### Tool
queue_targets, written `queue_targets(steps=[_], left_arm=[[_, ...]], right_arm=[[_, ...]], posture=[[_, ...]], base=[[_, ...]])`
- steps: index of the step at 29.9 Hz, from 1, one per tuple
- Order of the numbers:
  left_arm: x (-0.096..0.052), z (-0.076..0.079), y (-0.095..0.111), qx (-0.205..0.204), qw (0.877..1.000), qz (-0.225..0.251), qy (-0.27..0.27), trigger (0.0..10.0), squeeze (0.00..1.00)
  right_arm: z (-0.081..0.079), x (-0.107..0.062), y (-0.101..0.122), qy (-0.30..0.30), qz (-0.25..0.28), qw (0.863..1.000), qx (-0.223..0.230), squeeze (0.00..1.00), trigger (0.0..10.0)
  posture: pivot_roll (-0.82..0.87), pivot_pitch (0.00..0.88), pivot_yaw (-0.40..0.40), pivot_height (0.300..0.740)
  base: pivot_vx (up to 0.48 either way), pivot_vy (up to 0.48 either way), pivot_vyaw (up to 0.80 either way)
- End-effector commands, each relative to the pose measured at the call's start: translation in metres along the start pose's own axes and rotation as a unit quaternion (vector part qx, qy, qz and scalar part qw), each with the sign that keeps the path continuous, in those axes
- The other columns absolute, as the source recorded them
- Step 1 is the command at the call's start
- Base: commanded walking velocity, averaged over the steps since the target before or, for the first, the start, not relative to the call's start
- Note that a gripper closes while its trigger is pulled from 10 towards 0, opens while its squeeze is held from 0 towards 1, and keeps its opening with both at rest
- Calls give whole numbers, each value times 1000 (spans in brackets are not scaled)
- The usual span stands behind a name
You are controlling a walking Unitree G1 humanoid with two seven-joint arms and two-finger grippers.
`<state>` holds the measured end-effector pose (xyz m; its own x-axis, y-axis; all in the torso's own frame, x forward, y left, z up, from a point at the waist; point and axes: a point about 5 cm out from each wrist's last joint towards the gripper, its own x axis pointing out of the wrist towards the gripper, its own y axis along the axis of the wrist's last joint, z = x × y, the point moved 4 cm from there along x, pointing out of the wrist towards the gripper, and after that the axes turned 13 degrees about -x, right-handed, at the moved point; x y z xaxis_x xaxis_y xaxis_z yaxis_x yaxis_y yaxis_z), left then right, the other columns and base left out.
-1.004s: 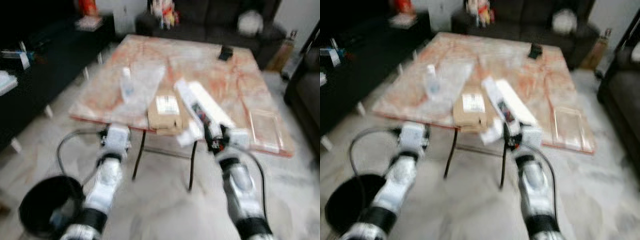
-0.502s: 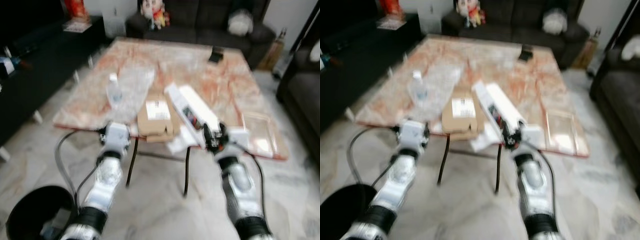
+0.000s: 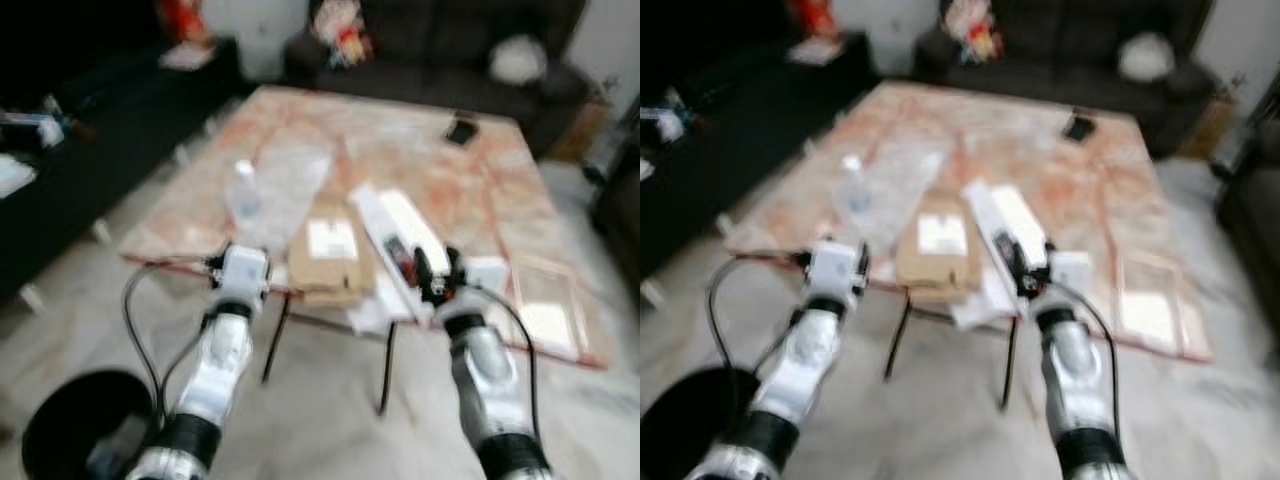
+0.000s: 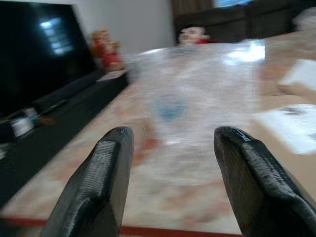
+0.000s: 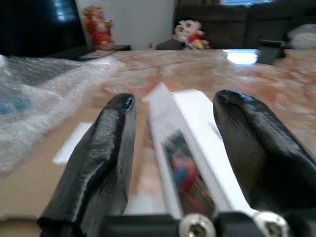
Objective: Picking trash to rubbish bin
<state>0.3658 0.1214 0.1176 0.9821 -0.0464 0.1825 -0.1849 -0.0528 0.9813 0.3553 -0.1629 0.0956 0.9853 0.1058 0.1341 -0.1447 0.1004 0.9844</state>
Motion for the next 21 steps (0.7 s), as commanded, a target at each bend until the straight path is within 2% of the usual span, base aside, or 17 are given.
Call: queue_targets(steps=[1, 21], left_arm=[[1, -11, 1, 7, 1000, 3, 11, 10000, 0], [2, -7, 3, 7, 1000, 7, 3, 10000, 0]], right_arm=[[-9, 5, 8, 9, 16, 1000, 9, 0, 10000], [-7, 6, 5, 9, 8, 1000, 8, 0, 10000]], posture=[[99, 0, -87, 740], [101, 0, -91, 740]], base=[[326, 0, 0], [327, 0, 0]])
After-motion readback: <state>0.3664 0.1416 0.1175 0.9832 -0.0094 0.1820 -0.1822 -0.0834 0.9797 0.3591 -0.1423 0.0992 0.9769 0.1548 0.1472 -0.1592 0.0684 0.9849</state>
